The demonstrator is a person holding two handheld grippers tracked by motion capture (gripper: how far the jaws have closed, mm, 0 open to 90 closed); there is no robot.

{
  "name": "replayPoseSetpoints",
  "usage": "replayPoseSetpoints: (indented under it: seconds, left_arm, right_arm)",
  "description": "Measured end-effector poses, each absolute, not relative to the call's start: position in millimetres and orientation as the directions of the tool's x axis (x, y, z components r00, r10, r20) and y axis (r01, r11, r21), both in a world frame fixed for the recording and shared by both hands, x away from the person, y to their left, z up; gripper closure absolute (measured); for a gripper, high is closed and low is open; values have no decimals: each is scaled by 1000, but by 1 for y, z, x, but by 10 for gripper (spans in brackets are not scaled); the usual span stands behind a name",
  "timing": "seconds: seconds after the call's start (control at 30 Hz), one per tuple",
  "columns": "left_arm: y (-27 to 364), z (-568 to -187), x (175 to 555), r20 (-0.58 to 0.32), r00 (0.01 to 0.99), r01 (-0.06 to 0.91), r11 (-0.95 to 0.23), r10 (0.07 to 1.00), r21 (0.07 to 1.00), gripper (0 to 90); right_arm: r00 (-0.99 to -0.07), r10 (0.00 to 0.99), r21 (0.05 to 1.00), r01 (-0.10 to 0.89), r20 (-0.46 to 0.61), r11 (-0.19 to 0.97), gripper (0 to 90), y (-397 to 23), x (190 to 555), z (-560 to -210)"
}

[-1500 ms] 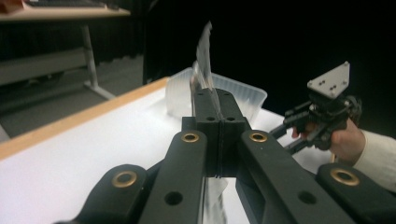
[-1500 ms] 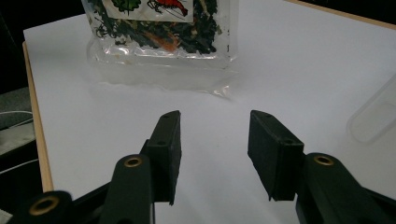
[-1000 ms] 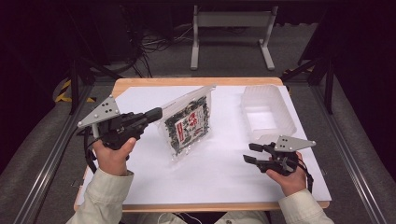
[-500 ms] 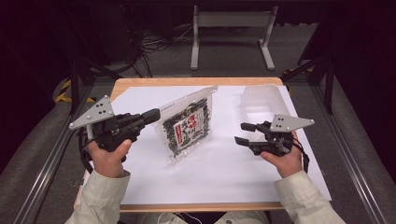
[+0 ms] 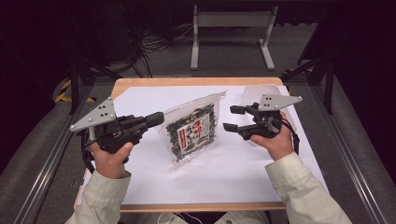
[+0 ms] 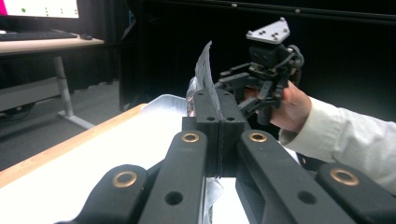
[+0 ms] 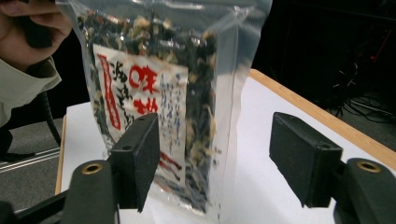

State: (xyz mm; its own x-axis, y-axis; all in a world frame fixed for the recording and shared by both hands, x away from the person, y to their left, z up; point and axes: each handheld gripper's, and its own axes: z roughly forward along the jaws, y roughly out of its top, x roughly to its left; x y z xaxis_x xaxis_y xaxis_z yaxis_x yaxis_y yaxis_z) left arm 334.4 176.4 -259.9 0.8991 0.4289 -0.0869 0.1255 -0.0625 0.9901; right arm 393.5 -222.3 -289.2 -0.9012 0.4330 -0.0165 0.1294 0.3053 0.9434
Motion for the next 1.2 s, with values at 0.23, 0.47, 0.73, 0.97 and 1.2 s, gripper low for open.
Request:
replayPoseSetpoints:
  seconds: [0.23,0.47,0.73,0.97,1.2]
  left_arm:
    - [174,-261,333,-95,910,131,-61,404,990,900]
    - [170,-261,332,-96,924,128,-63,371,990,900]
    - [163,-259,328,-81,937,111,-71,341,991,900]
    - [160,-260,328,-74,943,102,-69,325,992,900]
    - [162,-262,330,-81,939,109,-64,334,992,900]
  right_arm:
    - [-920,392,950,112,-12,292,274,-209,402,-278]
    - [-942,335,950,90,-16,298,266,-195,409,-277]
    - [-965,260,950,71,-12,305,252,-187,412,-281]
    - [-978,209,952,45,-21,302,259,-180,411,-286]
    - [-987,156,956,25,-22,294,428,-183,410,-290]
